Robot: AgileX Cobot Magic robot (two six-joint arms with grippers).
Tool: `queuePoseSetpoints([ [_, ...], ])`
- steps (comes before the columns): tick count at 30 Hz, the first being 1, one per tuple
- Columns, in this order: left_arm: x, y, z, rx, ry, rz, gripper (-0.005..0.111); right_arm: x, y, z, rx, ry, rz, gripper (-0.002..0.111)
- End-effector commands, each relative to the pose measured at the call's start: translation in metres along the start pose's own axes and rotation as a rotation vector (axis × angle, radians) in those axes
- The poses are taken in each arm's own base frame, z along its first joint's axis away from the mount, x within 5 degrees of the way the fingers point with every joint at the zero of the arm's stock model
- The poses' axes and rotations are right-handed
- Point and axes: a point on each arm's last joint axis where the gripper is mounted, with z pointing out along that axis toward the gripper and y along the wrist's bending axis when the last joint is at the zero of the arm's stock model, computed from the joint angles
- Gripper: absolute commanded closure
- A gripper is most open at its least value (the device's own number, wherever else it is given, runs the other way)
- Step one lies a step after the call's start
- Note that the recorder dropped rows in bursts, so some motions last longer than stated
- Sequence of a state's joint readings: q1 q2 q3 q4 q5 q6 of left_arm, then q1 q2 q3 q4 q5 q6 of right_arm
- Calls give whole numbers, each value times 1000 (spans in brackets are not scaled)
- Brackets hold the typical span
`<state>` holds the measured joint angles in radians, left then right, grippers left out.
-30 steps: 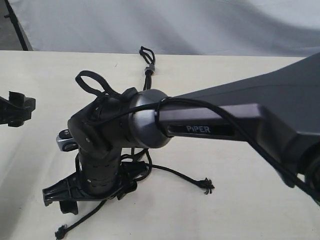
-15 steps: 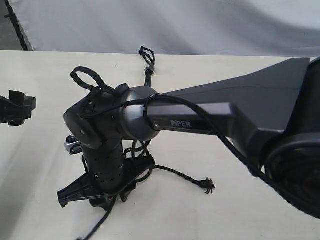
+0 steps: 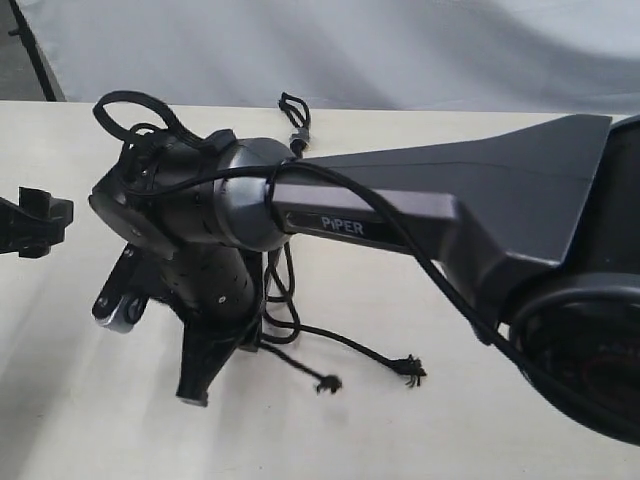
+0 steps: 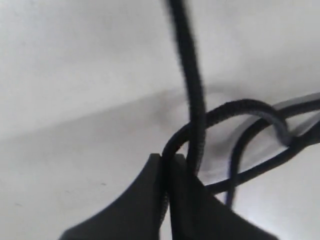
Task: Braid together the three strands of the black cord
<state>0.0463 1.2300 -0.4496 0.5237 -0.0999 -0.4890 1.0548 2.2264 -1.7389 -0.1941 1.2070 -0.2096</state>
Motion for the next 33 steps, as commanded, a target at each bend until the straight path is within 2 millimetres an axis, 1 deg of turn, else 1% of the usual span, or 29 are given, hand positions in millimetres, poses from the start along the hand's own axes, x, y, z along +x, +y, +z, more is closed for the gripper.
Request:
queuePoseSetpoints([
  [1,0,0,-2,-1,-7,-9,26,4,-19,1,158,78,-359,109],
  [3,1,0,-2,-2,-3,-7,26,6,-29,10,169,113,-415,109],
  [6,1,0,-2,-1,-3,-5,26,8,-40,22,138,106,-408,109],
  [10,-1,-1,-2,13,-29,-5,26,12,-39,22,72,102,-369,109],
  [11,-1,-1,-2,13,-29,-5,26,11,-37,22,56,95,-362,109],
  [14,-1,-1,-2,11,-24,-5,26,6,-18,22,-144,1,-322,109],
  [17,1,0,-2,7,-15,-1,26,7,-11,20,-197,-24,-302,109],
  [20,1,0,-2,4,-10,-1,26,24,-2,18,-251,0,-290,109],
  [21,1,0,-2,6,-13,-1,26,31,5,18,-297,2,-274,109],
  [23,0,-1,-2,9,-19,-1,26,40,13,20,-350,14,-255,109],
  [27,2,0,-2,1,-2,-6,26,49,19,32,-378,68,-226,109],
  [31,2,0,-2,1,-2,-6,26,49,19,32,-377,70,-211,108],
  [32,2,0,-2,1,-2,-6,26,49,19,32,-373,74,-205,104],
  [33,2,0,-2,1,-2,-6,26,49,19,32,-373,74,-204,98],
])
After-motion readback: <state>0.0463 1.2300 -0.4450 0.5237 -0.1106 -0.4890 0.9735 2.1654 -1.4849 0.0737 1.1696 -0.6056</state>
